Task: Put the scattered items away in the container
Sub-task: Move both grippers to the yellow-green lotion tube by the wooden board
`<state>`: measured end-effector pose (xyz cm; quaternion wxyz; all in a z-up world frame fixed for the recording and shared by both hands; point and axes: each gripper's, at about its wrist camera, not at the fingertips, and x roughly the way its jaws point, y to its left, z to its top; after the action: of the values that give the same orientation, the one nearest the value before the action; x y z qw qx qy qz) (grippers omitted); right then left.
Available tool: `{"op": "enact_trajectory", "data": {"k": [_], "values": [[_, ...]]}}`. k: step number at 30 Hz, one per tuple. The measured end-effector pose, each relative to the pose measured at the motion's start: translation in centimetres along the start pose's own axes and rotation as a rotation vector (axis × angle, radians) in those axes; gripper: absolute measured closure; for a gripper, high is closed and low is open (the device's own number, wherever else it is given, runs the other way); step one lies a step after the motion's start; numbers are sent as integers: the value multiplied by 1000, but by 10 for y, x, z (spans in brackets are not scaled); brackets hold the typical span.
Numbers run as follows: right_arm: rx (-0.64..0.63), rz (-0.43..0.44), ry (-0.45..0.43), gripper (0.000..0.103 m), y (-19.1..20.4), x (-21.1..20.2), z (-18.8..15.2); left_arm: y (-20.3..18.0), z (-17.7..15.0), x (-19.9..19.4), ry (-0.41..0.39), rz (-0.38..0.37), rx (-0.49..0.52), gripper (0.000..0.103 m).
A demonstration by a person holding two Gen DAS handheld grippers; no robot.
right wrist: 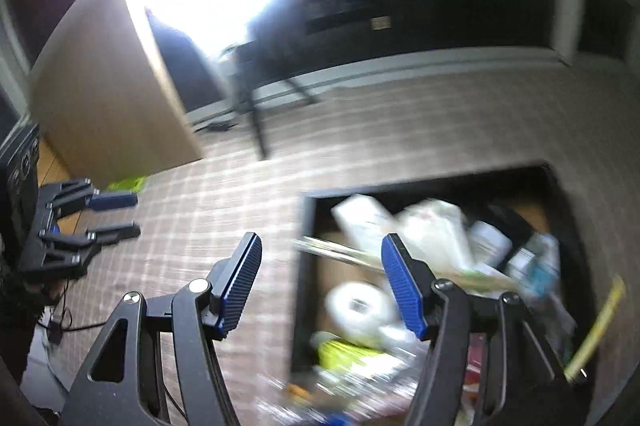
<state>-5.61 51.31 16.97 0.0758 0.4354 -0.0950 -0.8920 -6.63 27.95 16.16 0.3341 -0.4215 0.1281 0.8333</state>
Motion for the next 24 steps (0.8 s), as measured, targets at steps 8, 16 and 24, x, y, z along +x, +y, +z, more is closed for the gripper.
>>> {"op": "enact_trajectory", "data": {"k": [8,16,24], "values": [[-197,119,67,42,133,88,31,140,-88,-40,-2,234,-320,67],[-283,239,127,42,242,172,43,244,-180,-62,-6,362,-583,67],[-366,321,201,42,331,247,49,313,-227,-60,3,375,-653,67]]}}
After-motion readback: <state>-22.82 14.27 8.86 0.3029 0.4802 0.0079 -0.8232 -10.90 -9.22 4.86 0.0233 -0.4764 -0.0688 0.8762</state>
